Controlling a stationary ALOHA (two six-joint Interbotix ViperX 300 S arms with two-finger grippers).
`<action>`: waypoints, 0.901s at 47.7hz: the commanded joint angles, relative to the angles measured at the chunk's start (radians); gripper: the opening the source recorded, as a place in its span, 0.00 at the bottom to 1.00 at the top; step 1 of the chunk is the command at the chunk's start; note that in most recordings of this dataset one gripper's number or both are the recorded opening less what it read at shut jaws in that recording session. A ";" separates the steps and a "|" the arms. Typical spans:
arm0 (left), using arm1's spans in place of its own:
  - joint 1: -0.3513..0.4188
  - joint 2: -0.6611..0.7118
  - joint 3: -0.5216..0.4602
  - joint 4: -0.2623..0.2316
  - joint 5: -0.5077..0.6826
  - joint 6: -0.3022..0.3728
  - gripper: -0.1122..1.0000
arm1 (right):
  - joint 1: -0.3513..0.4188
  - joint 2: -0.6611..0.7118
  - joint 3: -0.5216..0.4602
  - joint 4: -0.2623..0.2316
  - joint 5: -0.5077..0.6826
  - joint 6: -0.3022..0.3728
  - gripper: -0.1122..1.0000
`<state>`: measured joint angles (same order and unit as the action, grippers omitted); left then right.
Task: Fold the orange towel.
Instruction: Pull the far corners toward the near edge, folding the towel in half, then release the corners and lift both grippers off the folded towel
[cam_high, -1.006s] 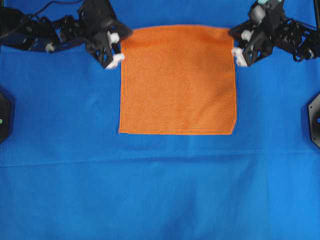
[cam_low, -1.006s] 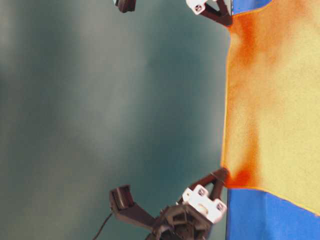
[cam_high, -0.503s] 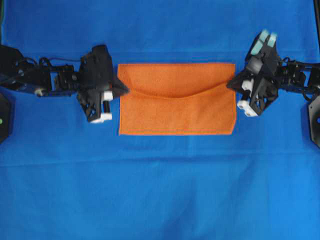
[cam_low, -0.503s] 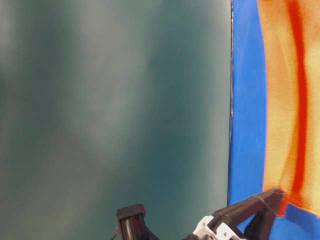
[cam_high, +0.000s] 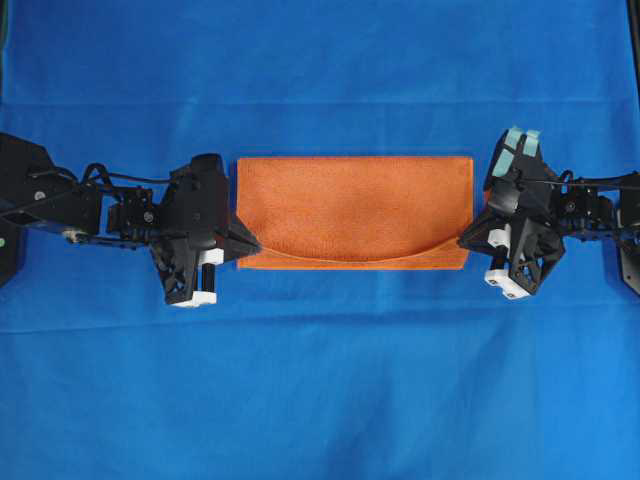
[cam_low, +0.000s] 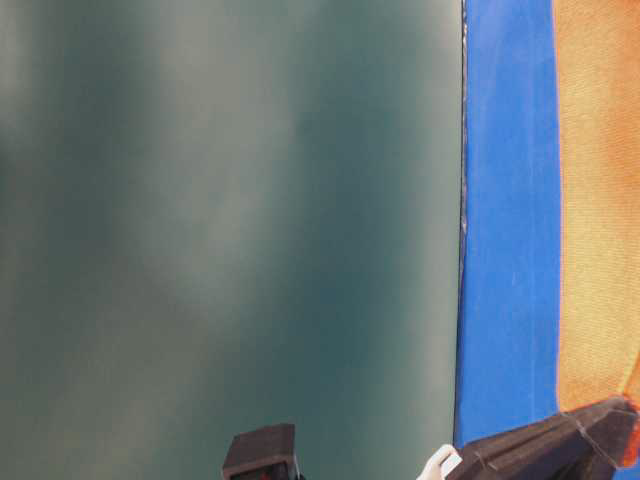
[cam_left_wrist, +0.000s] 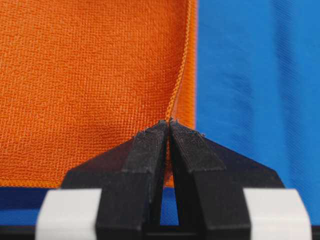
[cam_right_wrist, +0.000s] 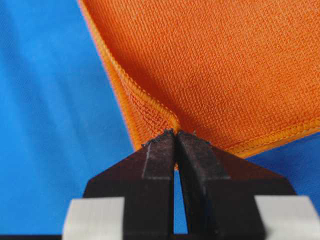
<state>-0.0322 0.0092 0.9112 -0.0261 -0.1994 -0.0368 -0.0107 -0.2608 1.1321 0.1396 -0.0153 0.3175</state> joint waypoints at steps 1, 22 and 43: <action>-0.006 -0.006 -0.008 -0.002 -0.005 0.000 0.11 | 0.003 -0.014 -0.005 0.003 -0.002 0.014 0.11; 0.014 0.009 -0.009 -0.003 -0.009 0.000 0.18 | 0.003 -0.005 -0.017 0.003 -0.003 0.023 0.12; 0.098 -0.123 -0.005 0.000 0.067 0.025 0.75 | -0.025 -0.120 -0.060 -0.101 0.057 0.002 0.62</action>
<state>0.0307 -0.0690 0.9127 -0.0276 -0.1381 -0.0138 -0.0153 -0.3359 1.0937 0.0706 0.0399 0.3206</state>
